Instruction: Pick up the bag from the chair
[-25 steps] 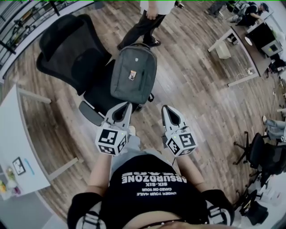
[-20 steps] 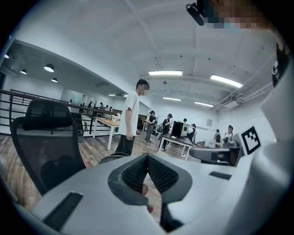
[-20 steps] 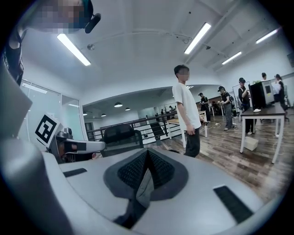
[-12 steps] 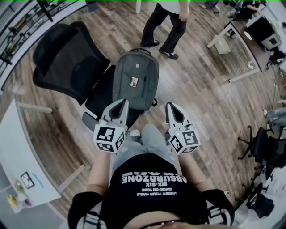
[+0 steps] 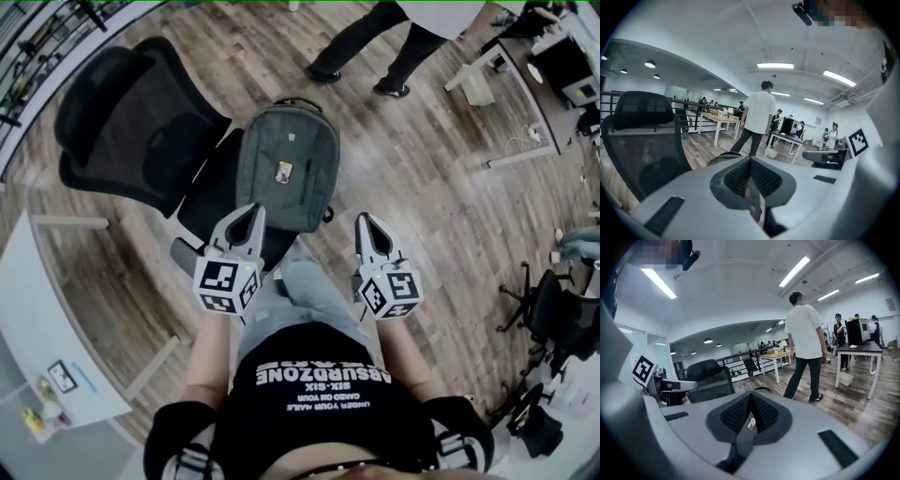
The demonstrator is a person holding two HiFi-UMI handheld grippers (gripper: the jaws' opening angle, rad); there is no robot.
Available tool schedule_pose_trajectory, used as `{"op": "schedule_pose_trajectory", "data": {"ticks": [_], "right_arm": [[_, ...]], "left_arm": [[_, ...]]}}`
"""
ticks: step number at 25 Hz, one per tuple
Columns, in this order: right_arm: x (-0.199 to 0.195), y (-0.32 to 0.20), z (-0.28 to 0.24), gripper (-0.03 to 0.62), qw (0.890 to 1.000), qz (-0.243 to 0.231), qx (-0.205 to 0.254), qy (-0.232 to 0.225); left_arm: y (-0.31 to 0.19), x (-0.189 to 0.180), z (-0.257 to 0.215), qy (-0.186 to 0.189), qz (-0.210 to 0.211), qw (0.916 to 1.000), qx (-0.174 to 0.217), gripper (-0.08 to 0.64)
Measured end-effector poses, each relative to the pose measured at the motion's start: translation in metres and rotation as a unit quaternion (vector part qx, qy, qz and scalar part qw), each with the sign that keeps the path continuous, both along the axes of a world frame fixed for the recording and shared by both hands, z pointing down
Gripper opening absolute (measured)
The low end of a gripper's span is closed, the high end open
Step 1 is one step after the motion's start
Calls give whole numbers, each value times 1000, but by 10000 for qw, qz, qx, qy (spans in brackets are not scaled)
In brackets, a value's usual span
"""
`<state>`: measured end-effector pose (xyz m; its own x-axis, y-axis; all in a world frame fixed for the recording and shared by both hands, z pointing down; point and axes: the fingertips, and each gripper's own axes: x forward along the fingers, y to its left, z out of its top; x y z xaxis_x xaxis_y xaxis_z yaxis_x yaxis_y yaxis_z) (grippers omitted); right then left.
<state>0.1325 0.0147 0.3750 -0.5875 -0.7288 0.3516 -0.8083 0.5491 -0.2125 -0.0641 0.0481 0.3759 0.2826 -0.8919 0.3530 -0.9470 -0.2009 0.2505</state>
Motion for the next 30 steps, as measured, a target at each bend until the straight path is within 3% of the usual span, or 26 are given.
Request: {"op": "schedule_pose_trajectory", "data": {"ticks": [14, 26, 30], "right_arm": [[-30, -67, 60, 17, 9979, 26, -624, 151], [-41, -98, 108, 17, 9939, 96, -1029, 394], [-47, -108, 123, 18, 9928, 83, -1099, 461]], "left_arm": [[-67, -23, 55, -172, 177, 9979, -600, 18], [-94, -33, 113, -301, 473, 9913, -1189, 18], [-104, -34, 128, -296, 534, 9906, -1224, 18]]}}
